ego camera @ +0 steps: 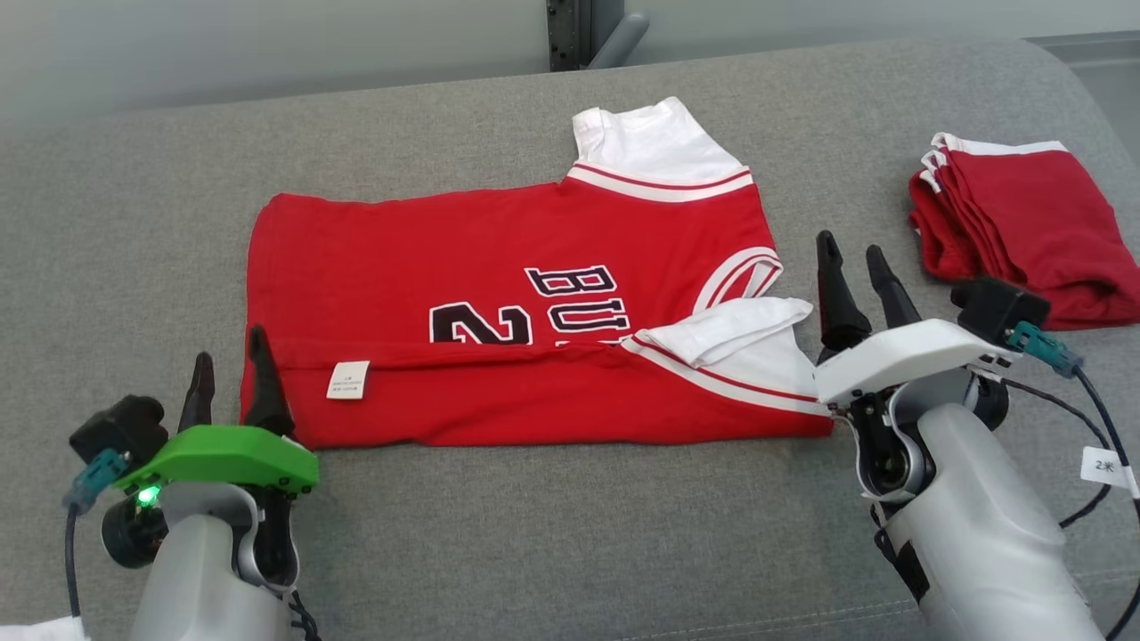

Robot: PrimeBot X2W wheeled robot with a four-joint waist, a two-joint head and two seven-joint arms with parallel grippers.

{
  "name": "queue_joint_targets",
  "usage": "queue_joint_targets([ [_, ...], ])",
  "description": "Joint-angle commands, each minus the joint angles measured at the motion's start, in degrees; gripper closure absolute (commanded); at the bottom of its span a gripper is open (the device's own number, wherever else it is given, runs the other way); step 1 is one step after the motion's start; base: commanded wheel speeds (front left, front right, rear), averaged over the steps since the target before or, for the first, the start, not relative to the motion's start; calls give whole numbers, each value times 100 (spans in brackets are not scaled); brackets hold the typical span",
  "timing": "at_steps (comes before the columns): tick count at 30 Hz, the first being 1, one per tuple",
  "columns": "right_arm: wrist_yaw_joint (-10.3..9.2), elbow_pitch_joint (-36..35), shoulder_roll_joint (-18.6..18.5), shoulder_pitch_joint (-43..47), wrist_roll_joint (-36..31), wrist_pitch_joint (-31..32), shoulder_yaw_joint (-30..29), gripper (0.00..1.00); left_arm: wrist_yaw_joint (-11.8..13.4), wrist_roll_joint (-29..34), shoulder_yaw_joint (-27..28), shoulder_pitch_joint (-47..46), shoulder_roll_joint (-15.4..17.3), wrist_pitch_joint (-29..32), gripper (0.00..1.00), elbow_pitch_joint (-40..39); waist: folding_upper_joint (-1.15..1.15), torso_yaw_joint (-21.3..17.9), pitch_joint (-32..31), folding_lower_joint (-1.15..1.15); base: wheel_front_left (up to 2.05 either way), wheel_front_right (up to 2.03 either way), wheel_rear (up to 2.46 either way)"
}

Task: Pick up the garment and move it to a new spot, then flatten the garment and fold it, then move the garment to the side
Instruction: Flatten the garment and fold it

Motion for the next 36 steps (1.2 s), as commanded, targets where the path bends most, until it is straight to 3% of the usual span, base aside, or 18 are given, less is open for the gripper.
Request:
queue_joint_targets([
  [1,-2,-169,-54,212,-199,-20,-88,0,-34,-49,86,201,26,-13,0,-95,0,-5,-93,0,0,0,0],
  [10,-2,-948,-27,1387,-943,-19,-434,0,49,-80,156,906,26,10,0,221,0,-24,-362,0,0,0,0],
  [25,-2,-1202,50,2051,-1314,-20,-157,0,-10,-701,253,311,31,377,1,1133,0,-384,-214,0,0,0,0],
  [26,-2,-1176,53,2041,-1309,-20,-127,0,-17,-718,254,274,40,371,32,1184,0,-402,-201,0,0,0,0],
  [29,-2,-1048,59,1987,-1290,13,-32,0,-24,-767,301,174,69,286,100,1271,0,-429,-173,0,0,0,0],
  [36,-2,-626,63,1814,-1162,262,55,0,-58,-737,282,105,92,94,100,1248,0,-357,-151,0,0,0,0],
])
